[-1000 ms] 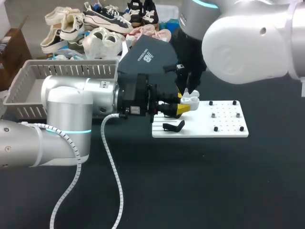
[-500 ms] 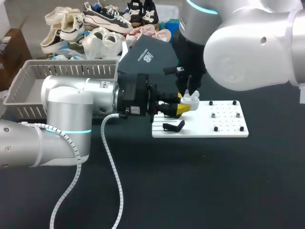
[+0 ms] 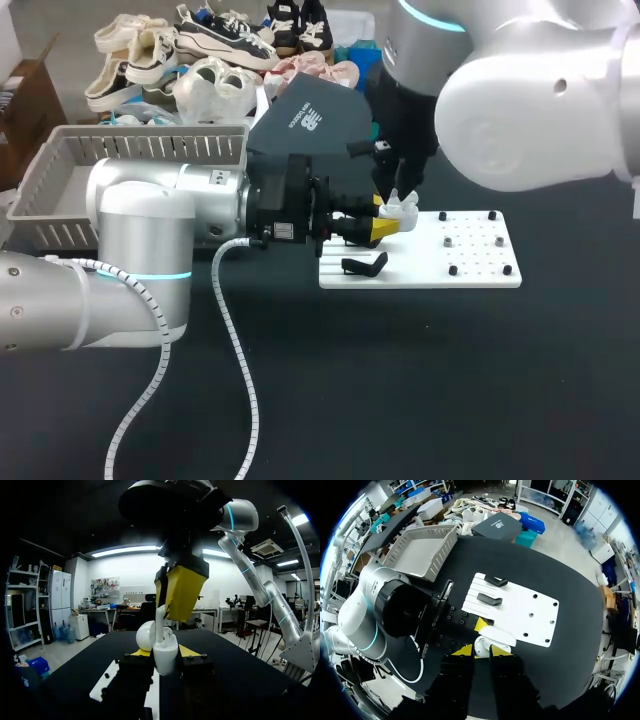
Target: Pick up each earbud case from the left stands, insert the matching earbuds, close the lid, and place the case in the box.
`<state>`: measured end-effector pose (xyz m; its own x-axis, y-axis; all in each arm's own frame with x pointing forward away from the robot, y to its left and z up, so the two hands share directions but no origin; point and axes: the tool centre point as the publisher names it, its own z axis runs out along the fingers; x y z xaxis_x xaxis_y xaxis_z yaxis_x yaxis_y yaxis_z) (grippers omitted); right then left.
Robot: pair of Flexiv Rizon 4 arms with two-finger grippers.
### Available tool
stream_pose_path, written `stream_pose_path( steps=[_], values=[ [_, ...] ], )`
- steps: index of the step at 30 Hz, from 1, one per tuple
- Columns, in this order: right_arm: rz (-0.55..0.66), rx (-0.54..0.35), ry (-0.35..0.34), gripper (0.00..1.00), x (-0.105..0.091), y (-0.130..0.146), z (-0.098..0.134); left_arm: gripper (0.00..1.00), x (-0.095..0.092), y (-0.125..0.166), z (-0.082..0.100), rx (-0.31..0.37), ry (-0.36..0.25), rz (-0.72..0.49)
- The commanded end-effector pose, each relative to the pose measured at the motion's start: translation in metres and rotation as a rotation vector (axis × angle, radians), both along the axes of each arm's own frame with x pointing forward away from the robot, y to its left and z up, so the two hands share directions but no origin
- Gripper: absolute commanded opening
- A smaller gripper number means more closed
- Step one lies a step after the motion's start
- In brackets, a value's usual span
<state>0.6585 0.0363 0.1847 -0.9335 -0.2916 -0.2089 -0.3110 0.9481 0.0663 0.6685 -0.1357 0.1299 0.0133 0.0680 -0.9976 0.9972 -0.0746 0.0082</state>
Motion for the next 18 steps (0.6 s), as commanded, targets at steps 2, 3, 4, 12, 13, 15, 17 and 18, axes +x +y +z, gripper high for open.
stream_pose_path(
  steps=[2,3,4,12,13,15,17,18],
  values=[
    [0.001,0.005,-0.002,0.0,-0.0019,-0.0016,-0.0012,0.0,0.0008,-0.0003,0.0,0.001,0.0,-0.001],
    [0.001,0.006,-0.001,0.0,-0.002,-0.0016,-0.0016,0.0,0.0008,-0.0003,0.0,0.001,0.0,-0.001],
    [0.002,0.006,0.001,0.0,-0.0023,-0.0016,-0.0021,0.0,0.0008,-0.0003,0.0,0.001,0.0,-0.001],
    [0.007,0.005,0.006,0.0,-0.0008,0.0001,-0.007,0.0,0.0008,-0.0003,0.0,0.001,0.0,-0.001],
    [0.007,0.006,0.007,0.0,-0.0006,0.0,-0.0071,0.0,0.0008,-0.0003,0.0,0.001,0.0,-0.001],
    [0.006,0.007,0.007,0.0,-0.0001,0.0,-0.0074,0.0,0.0008,-0.0003,0.0,0.001,0.0,-0.001],
    [0.006,0.008,0.007,0.0,0.0001,0.0003,-0.0076,0.0,0.0008,-0.0003,0.0,0.001,0.0,-0.001],
    [0.007,0.007,0.006,0.0,0.0001,0.0004,-0.0077,0.0,0.0008,-0.0003,0.0,0.001,0.0,-0.001]
  ],
)
